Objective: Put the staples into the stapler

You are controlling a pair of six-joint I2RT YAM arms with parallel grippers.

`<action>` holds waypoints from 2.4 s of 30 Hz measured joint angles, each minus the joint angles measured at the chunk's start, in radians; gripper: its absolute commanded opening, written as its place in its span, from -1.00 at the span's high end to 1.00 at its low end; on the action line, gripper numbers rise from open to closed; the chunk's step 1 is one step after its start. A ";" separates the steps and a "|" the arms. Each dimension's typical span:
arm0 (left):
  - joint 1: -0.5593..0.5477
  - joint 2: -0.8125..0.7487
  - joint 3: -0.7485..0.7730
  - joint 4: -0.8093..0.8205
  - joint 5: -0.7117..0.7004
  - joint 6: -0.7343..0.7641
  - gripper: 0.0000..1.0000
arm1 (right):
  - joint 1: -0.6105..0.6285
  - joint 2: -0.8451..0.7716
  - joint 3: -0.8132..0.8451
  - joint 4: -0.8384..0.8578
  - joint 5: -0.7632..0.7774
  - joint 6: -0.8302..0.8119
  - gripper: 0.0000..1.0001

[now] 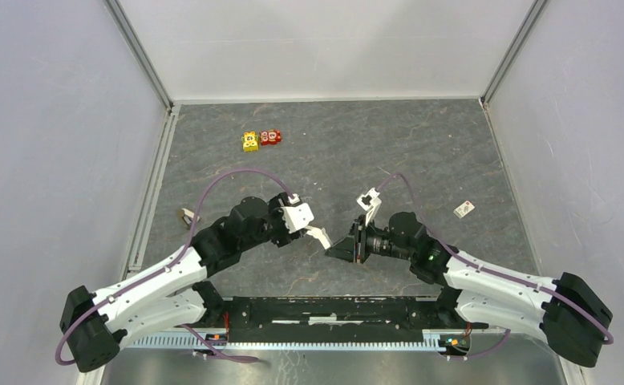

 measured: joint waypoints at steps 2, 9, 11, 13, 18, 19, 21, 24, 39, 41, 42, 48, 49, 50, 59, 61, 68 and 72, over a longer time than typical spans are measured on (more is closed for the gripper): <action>0.001 0.016 0.006 0.004 0.000 0.024 -0.37 | 0.004 0.011 -0.012 -0.010 -0.025 -0.004 1.00; 0.001 0.060 0.008 0.010 0.003 0.079 -0.36 | 0.006 0.056 -0.020 -0.010 -0.051 -0.010 1.00; 0.001 0.063 0.008 0.009 0.003 0.089 -0.38 | 0.006 0.066 -0.020 -0.004 -0.054 -0.010 1.00; 0.001 0.063 0.008 0.010 0.003 0.097 -0.39 | 0.006 0.077 -0.020 0.006 -0.057 -0.009 1.00; 0.001 0.063 0.008 0.005 -0.007 0.104 -0.47 | 0.006 0.082 -0.020 0.010 -0.029 0.014 1.00; 0.001 0.062 0.008 0.001 -0.007 0.103 -0.48 | 0.006 0.075 -0.020 -0.002 -0.010 0.018 1.00; 0.001 0.058 0.008 -0.013 -0.003 0.102 -0.54 | 0.004 0.054 -0.024 -0.024 0.023 0.021 1.00; 0.001 0.043 0.008 -0.042 0.004 0.085 -0.61 | -0.006 0.017 -0.025 -0.059 0.068 0.024 1.00; 0.000 0.018 0.010 -0.015 0.086 -0.083 -0.82 | -0.012 0.005 0.002 -0.122 0.131 0.021 1.00; -0.002 0.045 0.010 -0.001 0.087 -0.085 -0.81 | -0.012 0.007 0.005 -0.112 0.118 0.021 1.00; -0.004 0.060 0.011 0.005 0.087 -0.086 -0.80 | -0.012 0.007 0.005 -0.108 0.113 0.023 1.00; -0.016 0.105 0.010 0.040 0.091 -0.087 -0.69 | -0.012 0.006 0.005 -0.105 0.092 0.024 1.00; -0.017 0.108 0.010 0.049 0.092 -0.087 -0.67 | -0.012 0.006 0.005 -0.105 0.090 0.024 1.00; -0.018 0.110 0.010 0.059 0.094 -0.087 -0.66 | -0.012 0.006 0.005 -0.105 0.089 0.024 1.00; -0.037 0.127 0.010 0.103 0.114 -0.087 -0.41 | -0.012 0.006 0.005 -0.101 0.079 0.029 1.00; -0.040 0.127 0.008 0.110 0.114 -0.087 -0.32 | -0.012 0.006 0.005 -0.096 0.078 0.036 1.00; -0.047 0.107 -0.006 0.119 0.110 -0.100 0.09 | -0.023 0.018 0.021 -0.070 0.068 0.060 1.00; -0.047 0.078 -0.017 0.130 0.108 -0.127 0.39 | -0.040 0.025 0.045 -0.054 0.061 0.072 0.72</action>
